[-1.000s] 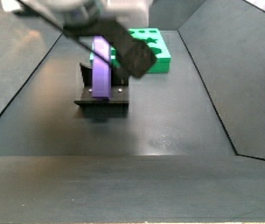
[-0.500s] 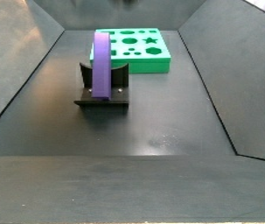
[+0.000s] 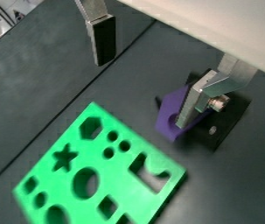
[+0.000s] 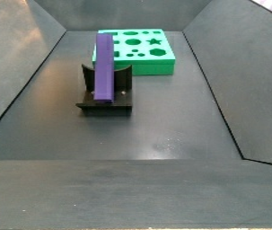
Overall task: Pick up the arch object. Move up. Place the arch object on the fixture. Regrasp the arch object. Rotate the arch object. Move to above the board. Insert the arch object.
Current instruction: Regrasp the arch object.
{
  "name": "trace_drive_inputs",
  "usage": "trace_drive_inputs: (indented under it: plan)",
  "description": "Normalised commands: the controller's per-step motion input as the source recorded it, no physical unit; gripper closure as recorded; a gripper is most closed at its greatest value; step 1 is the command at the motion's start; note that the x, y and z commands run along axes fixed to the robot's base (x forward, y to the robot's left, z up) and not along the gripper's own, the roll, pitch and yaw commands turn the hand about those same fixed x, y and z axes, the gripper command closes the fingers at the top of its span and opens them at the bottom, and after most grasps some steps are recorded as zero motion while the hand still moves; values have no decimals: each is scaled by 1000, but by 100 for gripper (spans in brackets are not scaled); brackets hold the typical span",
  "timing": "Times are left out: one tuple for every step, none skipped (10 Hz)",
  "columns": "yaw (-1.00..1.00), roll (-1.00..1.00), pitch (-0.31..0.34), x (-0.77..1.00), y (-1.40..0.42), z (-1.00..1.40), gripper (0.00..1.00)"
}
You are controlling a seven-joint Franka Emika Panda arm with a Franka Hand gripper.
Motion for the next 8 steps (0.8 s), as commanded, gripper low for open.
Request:
trace_drive_inputs:
  plan:
    - [30, 1000, 20, -4, -48, 15, 0]
    - [31, 1000, 17, -3, -22, 18, 0]
    - [32, 1000, 14, -1, -19, 13, 0]
    - [32, 1000, 14, 0, -22, 12, 0]
    - [34, 1000, 18, 0, -18, 12, 0]
    - [35, 1000, 21, 2, -18, 10, 0]
    - [37, 1000, 29, 14, -21, 10, 0]
    - [39, 1000, 38, 32, -23, -3, 0]
